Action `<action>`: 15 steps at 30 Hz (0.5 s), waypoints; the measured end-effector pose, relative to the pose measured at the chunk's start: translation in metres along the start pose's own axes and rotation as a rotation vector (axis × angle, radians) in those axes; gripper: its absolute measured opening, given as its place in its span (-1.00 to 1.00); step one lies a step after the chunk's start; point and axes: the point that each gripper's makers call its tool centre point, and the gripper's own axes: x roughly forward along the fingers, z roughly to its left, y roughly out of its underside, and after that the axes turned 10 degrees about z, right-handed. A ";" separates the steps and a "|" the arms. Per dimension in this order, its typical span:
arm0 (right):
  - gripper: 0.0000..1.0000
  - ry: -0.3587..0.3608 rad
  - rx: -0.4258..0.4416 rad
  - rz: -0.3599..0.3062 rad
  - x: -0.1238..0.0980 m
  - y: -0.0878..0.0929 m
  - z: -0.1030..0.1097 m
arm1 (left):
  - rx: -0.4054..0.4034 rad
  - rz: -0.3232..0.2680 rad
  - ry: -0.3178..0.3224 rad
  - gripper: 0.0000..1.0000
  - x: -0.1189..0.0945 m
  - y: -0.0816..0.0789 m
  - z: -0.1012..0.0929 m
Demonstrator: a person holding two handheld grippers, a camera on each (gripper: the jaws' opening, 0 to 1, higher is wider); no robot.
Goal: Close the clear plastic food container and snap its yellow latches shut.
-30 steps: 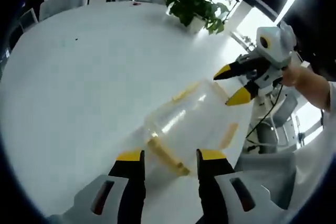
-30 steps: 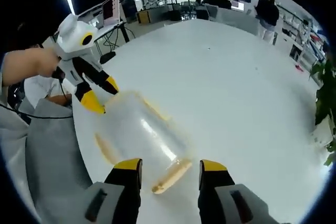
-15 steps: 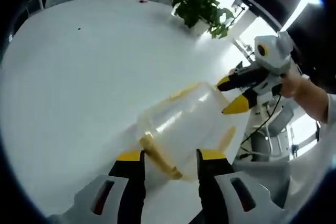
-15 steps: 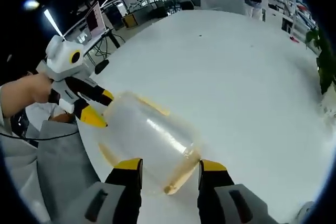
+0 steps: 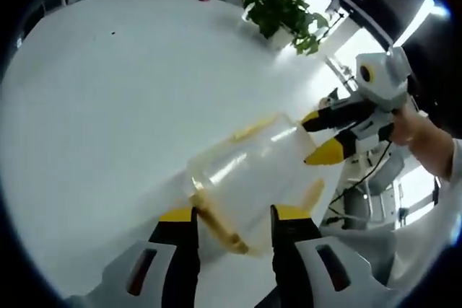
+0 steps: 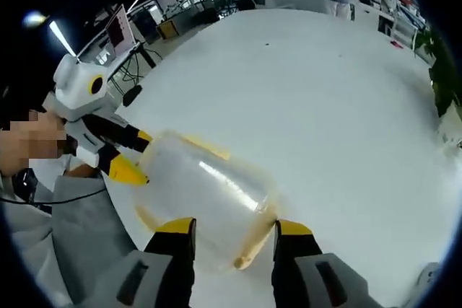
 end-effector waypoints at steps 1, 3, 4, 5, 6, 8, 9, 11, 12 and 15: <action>-0.21 -0.001 0.009 0.000 0.000 0.001 0.000 | -0.004 -0.001 0.000 -0.28 0.000 0.000 0.000; -0.21 0.009 0.013 -0.010 0.001 0.000 0.000 | -0.002 0.001 -0.003 -0.29 0.000 0.000 -0.001; -0.21 0.014 0.018 -0.012 0.001 0.000 0.001 | -0.008 0.001 -0.001 -0.30 0.000 0.000 -0.001; -0.20 0.009 0.032 -0.008 0.003 0.000 0.002 | -0.025 -0.003 0.000 -0.32 0.000 -0.001 0.000; -0.21 0.010 0.034 -0.008 0.003 -0.001 0.001 | -0.037 -0.005 0.000 -0.33 0.001 -0.001 0.000; -0.22 -0.022 0.036 0.013 0.006 0.001 0.009 | -0.063 -0.021 -0.006 -0.39 0.002 -0.003 -0.001; -0.19 -0.007 0.137 0.015 0.010 0.002 0.010 | -0.113 0.029 -0.018 -0.38 0.005 0.008 0.001; -0.17 0.009 0.079 -0.023 0.010 -0.002 0.013 | -0.067 -0.005 -0.035 -0.38 0.006 -0.003 0.002; -0.17 0.002 0.091 -0.036 0.009 -0.002 0.011 | -0.075 -0.009 -0.032 -0.38 0.005 -0.003 0.002; -0.16 -0.013 0.095 -0.049 0.008 -0.002 0.007 | -0.077 -0.017 -0.023 -0.37 0.003 -0.002 0.000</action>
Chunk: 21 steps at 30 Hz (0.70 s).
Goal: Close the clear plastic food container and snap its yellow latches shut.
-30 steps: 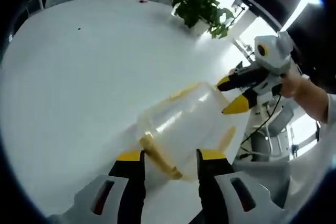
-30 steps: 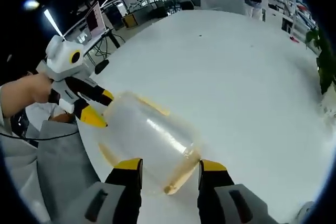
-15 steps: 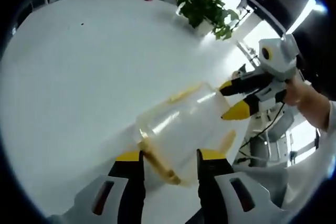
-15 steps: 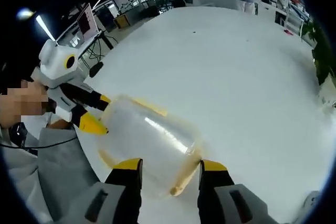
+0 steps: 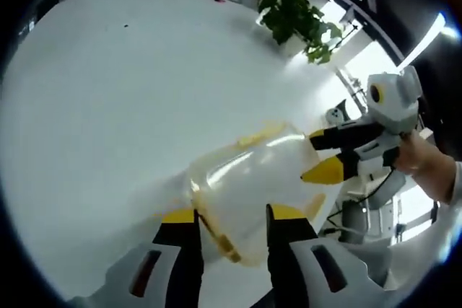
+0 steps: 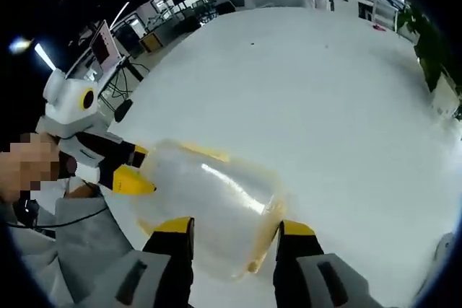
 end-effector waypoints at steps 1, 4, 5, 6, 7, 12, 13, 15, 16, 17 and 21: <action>-0.16 0.001 0.001 0.004 0.000 0.000 0.000 | 0.009 0.011 -0.003 -0.37 0.001 -0.001 -0.001; -0.15 0.001 0.007 0.008 -0.001 0.000 -0.001 | -0.001 0.008 0.006 -0.35 0.001 -0.002 0.000; -0.15 0.000 0.005 0.008 -0.002 0.001 -0.001 | 0.006 0.010 0.008 -0.35 0.001 -0.001 0.000; -0.15 -0.001 0.006 0.007 -0.002 0.001 -0.002 | 0.001 0.003 0.008 -0.35 0.001 -0.001 0.000; -0.15 0.000 0.006 0.008 -0.002 0.001 -0.002 | 0.004 0.003 0.008 -0.34 0.001 -0.001 -0.001; -0.14 -0.002 0.009 0.014 -0.004 0.002 -0.005 | 0.002 0.004 0.012 -0.34 0.000 -0.001 -0.001; -0.13 -0.003 0.010 0.015 -0.003 0.002 -0.003 | 0.002 0.004 0.013 -0.33 0.000 -0.001 -0.001; -0.12 -0.012 0.014 0.014 -0.003 0.002 -0.005 | 0.003 0.001 0.017 -0.32 0.000 -0.001 -0.001; -0.11 -0.020 0.019 0.010 -0.004 0.003 -0.007 | 0.005 -0.004 0.018 -0.31 0.000 -0.002 -0.001; -0.10 -0.029 0.020 0.006 -0.003 0.002 -0.007 | 0.003 -0.011 0.020 -0.31 0.000 -0.003 0.000; -0.08 -0.033 -0.003 -0.002 -0.004 0.001 -0.005 | -0.003 -0.018 0.027 -0.29 0.000 -0.004 0.001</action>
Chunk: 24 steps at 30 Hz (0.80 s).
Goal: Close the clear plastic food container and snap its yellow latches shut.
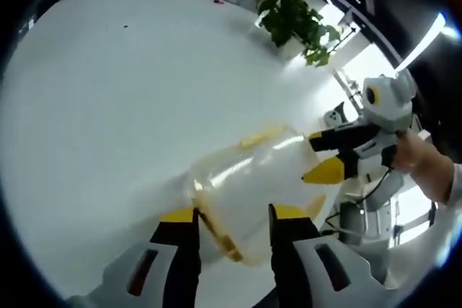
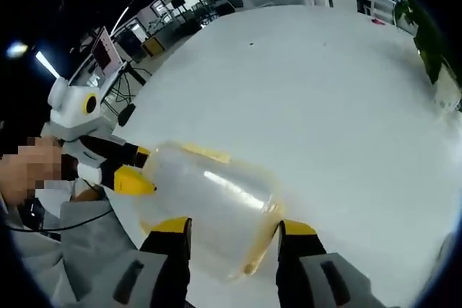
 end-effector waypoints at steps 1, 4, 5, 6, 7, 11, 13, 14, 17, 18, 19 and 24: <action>-0.08 0.002 -0.013 -0.001 0.000 0.000 0.000 | -0.004 -0.001 0.001 -0.29 0.000 0.000 0.000; -0.07 0.012 -0.046 0.001 0.000 -0.003 0.000 | 0.007 -0.006 -0.003 -0.27 -0.001 0.000 0.000; -0.06 0.017 -0.062 0.003 -0.001 -0.003 0.000 | 0.008 -0.006 -0.004 -0.27 -0.001 0.000 0.000; -0.06 0.022 -0.069 0.002 -0.001 -0.003 0.000 | 0.008 -0.006 -0.004 -0.27 -0.001 0.000 0.000; -0.05 0.028 -0.080 0.001 -0.001 -0.003 0.000 | 0.007 -0.008 -0.004 -0.27 -0.001 -0.001 0.000; -0.05 0.038 -0.095 0.000 -0.001 -0.004 0.000 | 0.008 -0.009 -0.008 -0.25 -0.001 0.000 0.000; -0.05 0.044 -0.113 0.001 -0.002 -0.005 0.000 | 0.045 -0.008 -0.027 -0.19 -0.002 -0.001 0.001; -0.05 0.050 -0.134 -0.001 -0.002 -0.005 0.000 | 0.083 0.001 -0.040 -0.15 -0.003 0.000 0.001; -0.09 0.070 -0.181 -0.003 -0.005 -0.006 -0.001 | 0.118 0.000 -0.048 -0.11 -0.004 0.001 0.000; -0.11 0.081 -0.211 -0.003 -0.006 -0.007 -0.001 | 0.118 -0.004 -0.042 -0.10 -0.004 0.001 0.000; -0.14 0.088 -0.222 -0.006 -0.008 -0.008 -0.002 | 0.118 -0.005 -0.042 -0.09 -0.005 0.000 0.001; -0.15 0.101 -0.272 0.000 -0.009 -0.009 0.001 | 0.158 -0.022 -0.054 -0.03 -0.011 -0.004 0.001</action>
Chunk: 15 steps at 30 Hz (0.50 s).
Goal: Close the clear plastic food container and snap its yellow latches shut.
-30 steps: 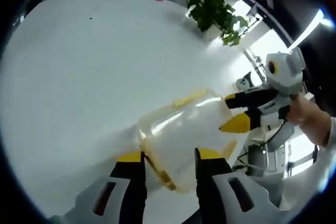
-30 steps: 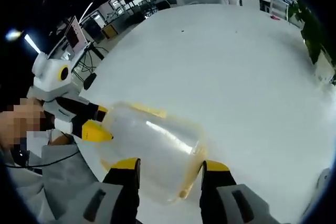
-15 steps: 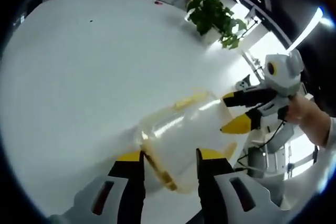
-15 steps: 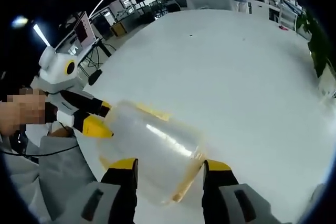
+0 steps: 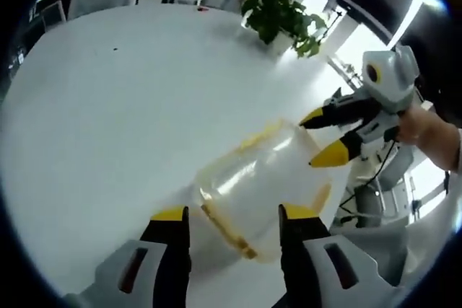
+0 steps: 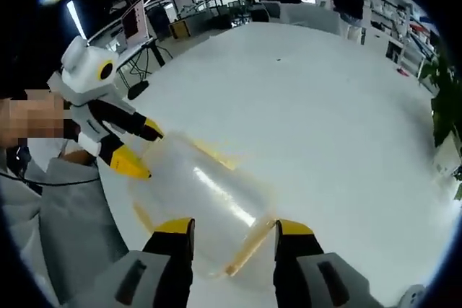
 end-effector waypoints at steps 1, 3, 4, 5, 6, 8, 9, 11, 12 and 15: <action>-0.15 0.007 -0.024 0.008 0.000 0.000 0.000 | 0.001 -0.015 0.019 0.01 -0.002 -0.003 -0.003; -0.11 0.010 -0.114 0.010 -0.001 -0.002 0.003 | 0.031 -0.035 0.006 0.04 -0.005 -0.007 -0.004; -0.10 0.016 -0.145 0.004 -0.001 -0.003 0.004 | 0.079 -0.047 -0.011 0.05 -0.006 -0.009 -0.003; -0.10 0.022 -0.174 0.001 -0.002 -0.005 0.005 | 0.107 -0.045 -0.023 0.05 -0.008 -0.009 -0.003; -0.12 0.018 -0.216 -0.012 -0.003 -0.007 0.009 | 0.123 -0.039 -0.030 0.05 -0.009 -0.009 -0.003; -0.13 0.020 -0.240 -0.016 -0.005 -0.010 0.013 | 0.173 -0.063 -0.045 0.01 -0.011 -0.013 -0.003; -0.13 0.020 -0.249 -0.015 -0.006 -0.010 0.014 | 0.190 -0.064 -0.044 -0.02 -0.013 -0.013 -0.005; -0.19 0.007 -0.300 -0.022 -0.007 -0.014 0.018 | 0.220 -0.079 -0.036 -0.09 -0.016 -0.016 -0.008; -0.22 0.012 -0.329 -0.011 -0.006 -0.013 0.019 | 0.257 -0.101 -0.064 -0.14 -0.019 -0.021 -0.005; -0.28 0.013 -0.445 0.004 -0.006 -0.014 0.026 | 0.291 -0.114 -0.054 -0.16 -0.021 -0.024 -0.009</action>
